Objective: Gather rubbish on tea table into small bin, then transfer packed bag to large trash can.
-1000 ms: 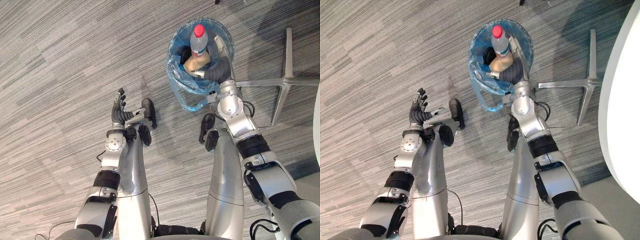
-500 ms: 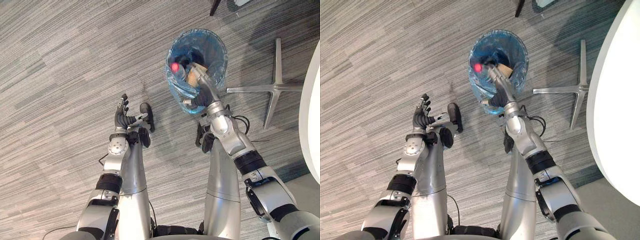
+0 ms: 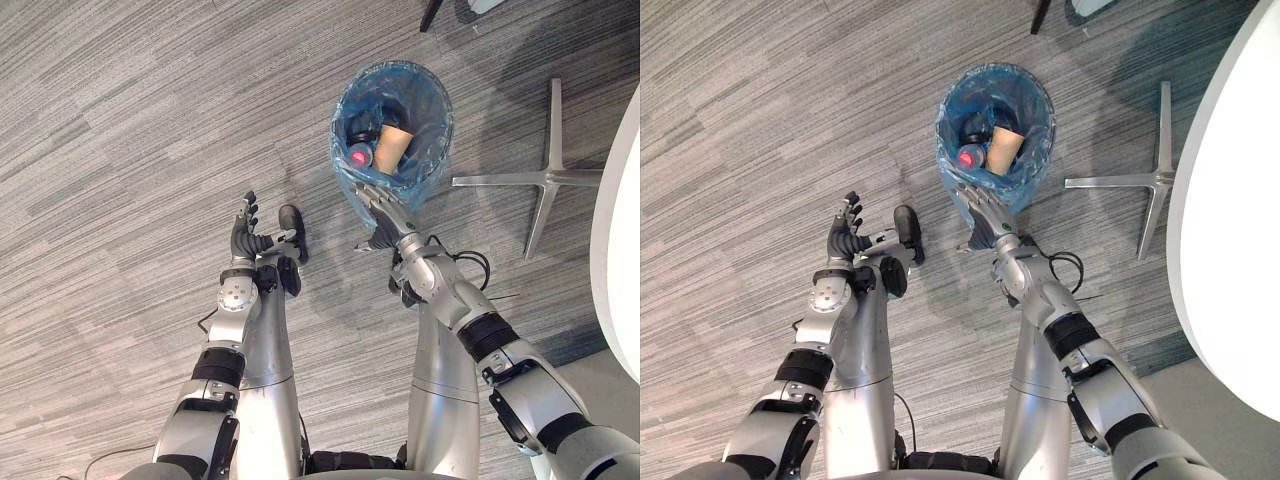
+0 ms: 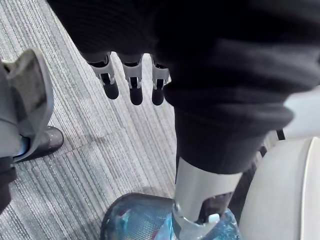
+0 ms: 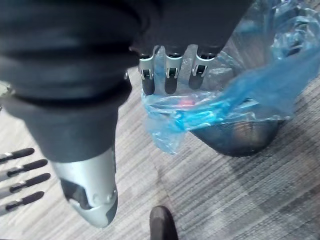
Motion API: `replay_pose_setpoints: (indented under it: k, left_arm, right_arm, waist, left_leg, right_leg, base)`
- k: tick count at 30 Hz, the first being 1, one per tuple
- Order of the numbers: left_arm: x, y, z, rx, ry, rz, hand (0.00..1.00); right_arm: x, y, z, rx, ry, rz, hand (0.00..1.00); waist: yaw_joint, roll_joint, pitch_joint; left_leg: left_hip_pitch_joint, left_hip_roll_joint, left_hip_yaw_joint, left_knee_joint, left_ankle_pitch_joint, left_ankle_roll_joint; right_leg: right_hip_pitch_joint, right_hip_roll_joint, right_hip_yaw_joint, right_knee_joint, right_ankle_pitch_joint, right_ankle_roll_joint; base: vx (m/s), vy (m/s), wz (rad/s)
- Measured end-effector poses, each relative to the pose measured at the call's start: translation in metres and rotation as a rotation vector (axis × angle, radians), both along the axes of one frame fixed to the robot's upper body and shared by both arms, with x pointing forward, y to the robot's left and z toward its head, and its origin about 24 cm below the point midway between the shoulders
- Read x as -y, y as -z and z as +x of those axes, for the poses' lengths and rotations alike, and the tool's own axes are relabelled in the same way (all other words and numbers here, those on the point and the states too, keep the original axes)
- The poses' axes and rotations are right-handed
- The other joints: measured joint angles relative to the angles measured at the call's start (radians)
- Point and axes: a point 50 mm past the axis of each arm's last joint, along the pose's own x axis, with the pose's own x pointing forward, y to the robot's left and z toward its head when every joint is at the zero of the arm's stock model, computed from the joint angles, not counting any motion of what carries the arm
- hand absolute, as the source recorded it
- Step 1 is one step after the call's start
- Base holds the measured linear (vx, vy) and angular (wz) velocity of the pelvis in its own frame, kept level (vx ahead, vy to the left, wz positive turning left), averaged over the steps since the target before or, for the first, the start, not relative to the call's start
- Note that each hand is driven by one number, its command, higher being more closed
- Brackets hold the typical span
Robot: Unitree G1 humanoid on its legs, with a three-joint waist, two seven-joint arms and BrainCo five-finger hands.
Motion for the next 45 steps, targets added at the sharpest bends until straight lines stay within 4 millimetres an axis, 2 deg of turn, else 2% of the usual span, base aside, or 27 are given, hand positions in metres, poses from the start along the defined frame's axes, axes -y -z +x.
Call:
replay_pose_setpoints:
  k: [2, 9, 15, 23, 34, 45]
  left_arm:
    - [0.000, 0.000, 0.000, 0.001, -0.001, -0.003, 0.00]
    - [0.001, -0.005, 0.005, 0.016, -0.004, -0.018, 0.00]
    - [0.000, -0.005, 0.005, 0.015, -0.021, -0.032, 0.00]
    - [0.000, -0.010, 0.006, 0.039, -0.028, -0.047, 0.00]
    - [0.002, -0.010, 0.006, 0.040, -0.028, -0.056, 0.00]
    - [0.004, -0.013, 0.006, 0.055, -0.035, -0.065, 0.00]
  right_arm:
    - [0.004, 0.006, 0.004, -0.026, 0.036, -0.022, 0.00]
    - [0.011, 0.006, 0.012, -0.028, 0.100, -0.068, 0.00]
    - [0.009, 0.002, 0.016, -0.013, 0.141, -0.020, 0.00]
    - [0.020, -0.013, 0.023, 0.072, 0.263, 0.030, 0.00]
    - [0.010, -0.030, 0.019, 0.177, 0.240, 0.098, 0.00]
    - [0.014, -0.035, 0.016, 0.226, 0.263, 0.138, 0.00]
  waist:
    - [0.000, 0.000, 0.000]
    - [0.002, 0.000, 0.000]
    - [0.001, 0.000, 0.000]
    - [0.004, 0.000, 0.000]
    - [0.005, 0.000, 0.000]
    - [0.024, 0.001, 0.000]
  left_leg:
    - [-0.001, 0.000, -0.001, -0.002, 0.002, -0.002]
    - [-0.023, 0.000, -0.005, -0.002, 0.003, -0.003]
    - [-0.023, -0.001, -0.006, -0.003, 0.003, -0.003]
    - [-0.050, -0.003, -0.008, -0.007, 0.009, -0.005]
    - [-0.052, -0.003, -0.015, -0.007, 0.008, -0.004]
    - [-0.056, -0.004, -0.028, -0.021, 0.016, -0.015]
  right_leg:
    - [-0.002, 0.000, -0.002, 0.000, -0.001, -0.003]
    - [-0.022, 0.000, -0.006, 0.001, -0.003, -0.004]
    - [-0.022, 0.000, -0.007, 0.002, -0.004, -0.006]
    - [-0.051, -0.001, -0.008, 0.004, -0.004, -0.007]
    - [-0.050, -0.001, -0.014, 0.008, -0.009, -0.013]
    - [-0.050, -0.001, -0.031, 0.008, -0.017, -0.026]
  base:
    - [0.04, -0.009, 0.01]
    - [0.00, 0.000, 0.00]
    - [0.00, 0.000, 0.00]
    - [0.00, 0.000, 0.00]
    - [0.00, 0.000, 0.00]
    - [0.01, 0.000, 0.01]
